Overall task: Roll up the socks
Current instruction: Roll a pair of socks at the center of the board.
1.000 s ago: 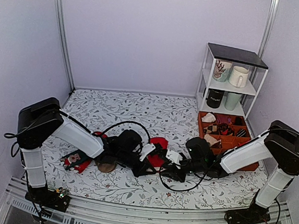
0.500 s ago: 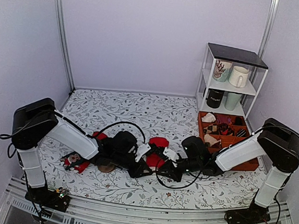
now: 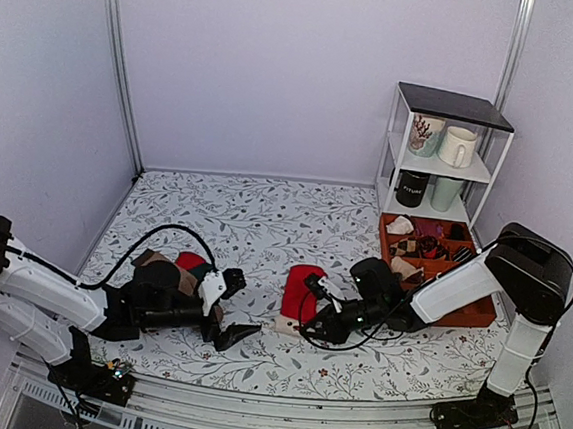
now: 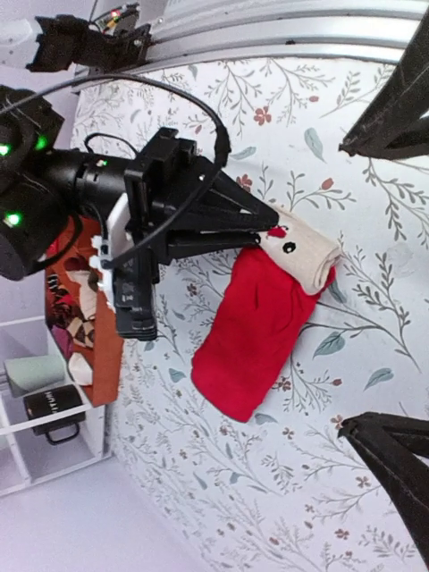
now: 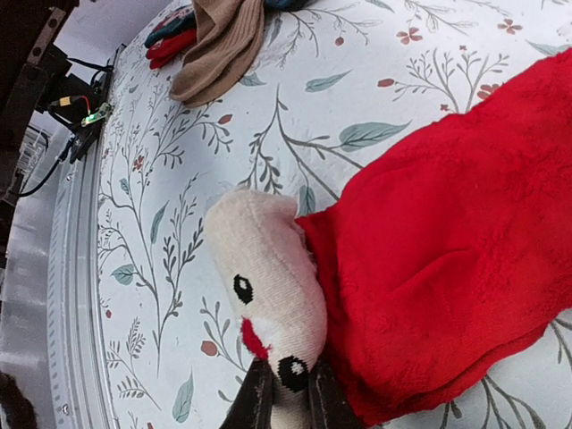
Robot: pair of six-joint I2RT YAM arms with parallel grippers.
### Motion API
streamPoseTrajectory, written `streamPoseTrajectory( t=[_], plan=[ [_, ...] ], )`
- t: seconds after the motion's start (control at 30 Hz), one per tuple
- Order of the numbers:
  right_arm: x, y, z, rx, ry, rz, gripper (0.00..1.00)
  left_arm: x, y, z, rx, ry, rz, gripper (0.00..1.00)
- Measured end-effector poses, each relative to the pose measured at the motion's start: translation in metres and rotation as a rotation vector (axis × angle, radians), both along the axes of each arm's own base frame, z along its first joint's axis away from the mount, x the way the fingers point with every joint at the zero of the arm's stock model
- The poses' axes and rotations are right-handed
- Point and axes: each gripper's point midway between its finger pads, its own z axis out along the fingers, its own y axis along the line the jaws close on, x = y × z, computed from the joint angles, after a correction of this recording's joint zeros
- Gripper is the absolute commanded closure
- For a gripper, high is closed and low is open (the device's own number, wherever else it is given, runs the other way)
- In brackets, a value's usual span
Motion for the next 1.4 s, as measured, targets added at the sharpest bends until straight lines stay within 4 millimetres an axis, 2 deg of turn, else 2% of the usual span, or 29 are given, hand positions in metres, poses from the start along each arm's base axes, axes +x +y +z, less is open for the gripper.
streamPoseTrajectory(
  t=[0.1, 0.3, 0.47, 0.53, 0.7, 1.17, 1.4],
  plan=[
    [0.001, 0.0, -0.001, -0.004, 0.034, -0.015, 0.89, -0.009, -0.005, 0.0, -0.01, -0.056, -0.086, 0.23],
    [0.001, 0.001, -0.002, -0.017, 0.078, -0.023, 0.89, -0.022, -0.046, -0.026, 0.029, -0.065, -0.302, 0.29],
    [0.001, 0.001, -0.002, -0.023, 0.092, -0.023, 0.89, -0.031, -0.053, -0.061, 0.059, -0.031, -0.375, 0.45],
    [0.002, 0.001, -0.002, -0.025, 0.096, -0.022, 0.89, -0.032, -0.058, -0.066, 0.067, -0.026, -0.398, 0.45],
    [0.001, 0.001, -0.002, -0.027, 0.096, -0.02, 0.89, -0.026, -0.069, -0.064, 0.053, -0.046, -0.401, 0.42],
    [0.001, 0.001, -0.002, -0.027, 0.095, -0.02, 0.89, -0.003, -0.065, -0.079, 0.099, -0.055, -0.292, 0.43],
    [0.001, 0.001, -0.002, -0.027, 0.096, -0.019, 0.89, 0.006, -0.068, -0.085, 0.11, -0.047, -0.274, 0.53]
  ],
)
